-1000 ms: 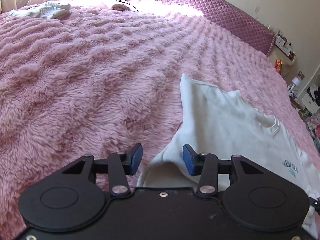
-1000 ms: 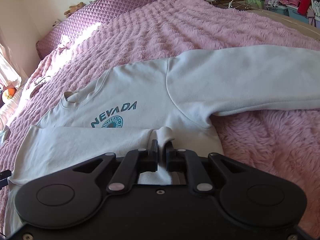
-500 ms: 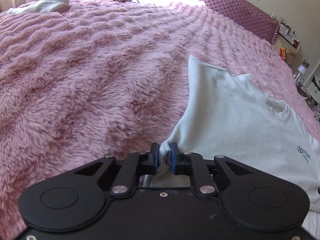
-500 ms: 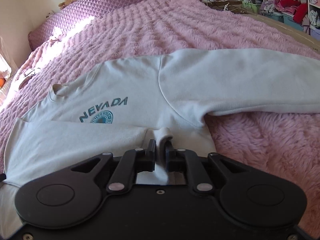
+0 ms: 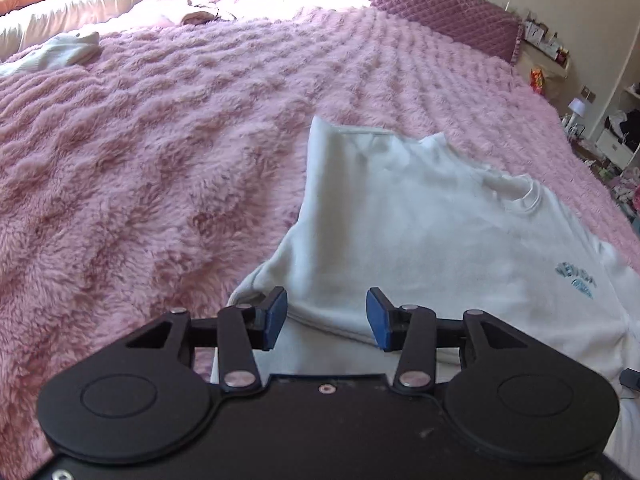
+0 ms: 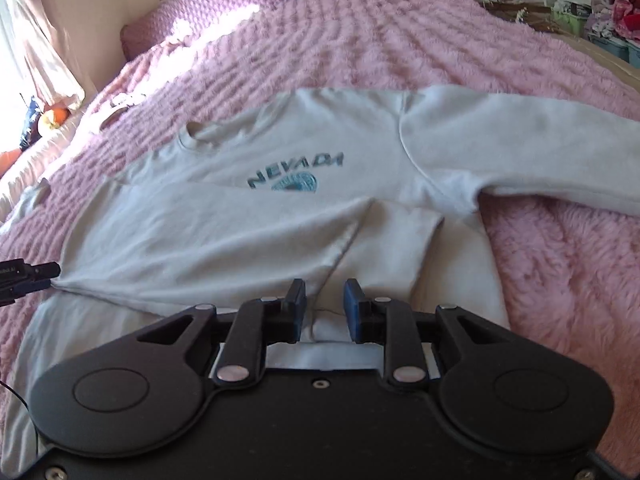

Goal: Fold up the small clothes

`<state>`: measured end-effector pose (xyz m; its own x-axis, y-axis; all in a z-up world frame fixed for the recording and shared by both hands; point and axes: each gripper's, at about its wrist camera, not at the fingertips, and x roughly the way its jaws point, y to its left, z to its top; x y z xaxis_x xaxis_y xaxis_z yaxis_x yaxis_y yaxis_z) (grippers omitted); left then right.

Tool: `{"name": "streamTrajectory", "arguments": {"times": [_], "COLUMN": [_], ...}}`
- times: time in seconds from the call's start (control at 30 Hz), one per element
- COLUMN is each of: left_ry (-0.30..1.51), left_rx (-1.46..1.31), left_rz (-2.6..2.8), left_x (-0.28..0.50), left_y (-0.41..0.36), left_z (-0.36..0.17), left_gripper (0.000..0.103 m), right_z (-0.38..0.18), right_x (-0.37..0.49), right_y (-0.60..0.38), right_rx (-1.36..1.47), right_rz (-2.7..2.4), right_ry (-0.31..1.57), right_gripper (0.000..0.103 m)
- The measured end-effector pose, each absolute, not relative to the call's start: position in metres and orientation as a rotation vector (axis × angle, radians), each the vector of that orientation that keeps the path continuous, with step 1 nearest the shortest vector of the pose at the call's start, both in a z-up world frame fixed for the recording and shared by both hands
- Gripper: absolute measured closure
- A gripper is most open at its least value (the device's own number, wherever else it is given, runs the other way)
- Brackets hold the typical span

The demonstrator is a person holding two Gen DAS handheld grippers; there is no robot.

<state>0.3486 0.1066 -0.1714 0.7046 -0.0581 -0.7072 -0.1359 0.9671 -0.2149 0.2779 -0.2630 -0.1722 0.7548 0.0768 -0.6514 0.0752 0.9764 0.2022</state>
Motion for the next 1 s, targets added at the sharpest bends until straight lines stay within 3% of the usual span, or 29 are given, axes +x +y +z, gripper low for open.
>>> {"name": "streamTrajectory", "arguments": {"times": [0.13, 0.17, 0.37, 0.57, 0.73, 1.0], "left_ry": [0.802, 0.801, 0.753, 0.765, 0.8, 0.85], "left_rx": [-0.308, -0.324, -0.281, -0.22, -0.225, -0.165], "left_rz": [0.047, 0.041, -0.044, -0.093, -0.074, -0.05], "left_x": [0.341, 0.337, 0.313, 0.298, 0.292, 0.284], "left_y": [0.114, 0.116, 0.103, 0.068, 0.055, 0.048], "left_z": [-0.176, -0.169, -0.122, -0.107, -0.113, -0.119], "left_gripper": [0.059, 0.058, 0.052, 0.051, 0.051, 0.05], "right_z": [-0.163, -0.157, -0.13, -0.147, -0.172, -0.18], "right_x": [0.254, 0.245, 0.173, 0.111, 0.107, 0.135], "right_y": [-0.286, -0.3, -0.442, -0.567, -0.608, -0.623], "right_rx": [0.286, 0.319, 0.572, 0.886, 1.054, 1.061], "right_rz": [0.008, -0.001, -0.336, -0.629, -0.647, -0.669], "right_ry": [0.668, 0.641, 0.427, 0.266, 0.218, 0.202], "right_gripper": [0.08, 0.076, 0.068, 0.067, 0.067, 0.067]}}
